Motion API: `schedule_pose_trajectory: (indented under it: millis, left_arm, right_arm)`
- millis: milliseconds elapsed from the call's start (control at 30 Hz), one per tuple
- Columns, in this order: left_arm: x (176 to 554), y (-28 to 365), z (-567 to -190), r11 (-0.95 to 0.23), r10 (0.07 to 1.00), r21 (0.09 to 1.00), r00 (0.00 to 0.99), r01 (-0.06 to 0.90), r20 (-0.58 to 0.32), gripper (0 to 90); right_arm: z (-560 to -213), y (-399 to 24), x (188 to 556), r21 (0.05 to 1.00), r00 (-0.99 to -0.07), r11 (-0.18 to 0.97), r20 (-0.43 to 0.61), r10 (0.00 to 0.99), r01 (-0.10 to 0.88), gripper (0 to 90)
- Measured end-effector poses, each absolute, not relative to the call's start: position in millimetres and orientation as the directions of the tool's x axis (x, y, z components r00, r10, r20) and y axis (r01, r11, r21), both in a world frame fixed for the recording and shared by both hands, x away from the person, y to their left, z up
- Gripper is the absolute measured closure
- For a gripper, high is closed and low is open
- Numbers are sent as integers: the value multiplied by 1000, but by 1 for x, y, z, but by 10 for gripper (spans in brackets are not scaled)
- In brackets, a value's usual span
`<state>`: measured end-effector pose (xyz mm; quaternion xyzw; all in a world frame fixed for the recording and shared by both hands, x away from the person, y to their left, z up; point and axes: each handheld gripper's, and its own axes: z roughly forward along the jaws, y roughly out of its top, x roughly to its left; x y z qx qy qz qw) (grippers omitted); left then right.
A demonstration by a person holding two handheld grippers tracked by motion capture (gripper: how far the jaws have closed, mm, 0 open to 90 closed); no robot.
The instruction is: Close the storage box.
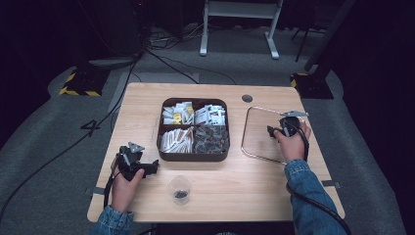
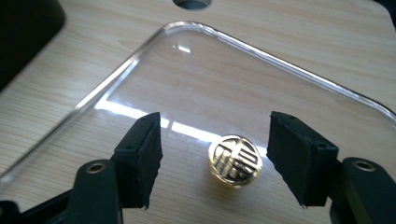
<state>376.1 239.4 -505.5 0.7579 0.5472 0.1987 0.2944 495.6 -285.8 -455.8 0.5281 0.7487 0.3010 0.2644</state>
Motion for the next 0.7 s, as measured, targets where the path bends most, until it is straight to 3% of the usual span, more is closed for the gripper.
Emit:
schedule_pose_trajectory:
  millis: [300,500,700]
  left_arm:
    - [376,239,-505,-228,946,664,322,712,-21,1]
    - [376,239,-506,-227,947,664,322,712,-21,2]
    - [376,239,-506,-228,946,664,322,712,-21,1]
  right_arm:
    - [-480,-297,504,685,-282,219,-20,959,695,429]
    - [-490,-297,505,704,-287,212,-11,958,678,464]
    - [-490,-297,504,709,-229,164,-3,973,685,557]
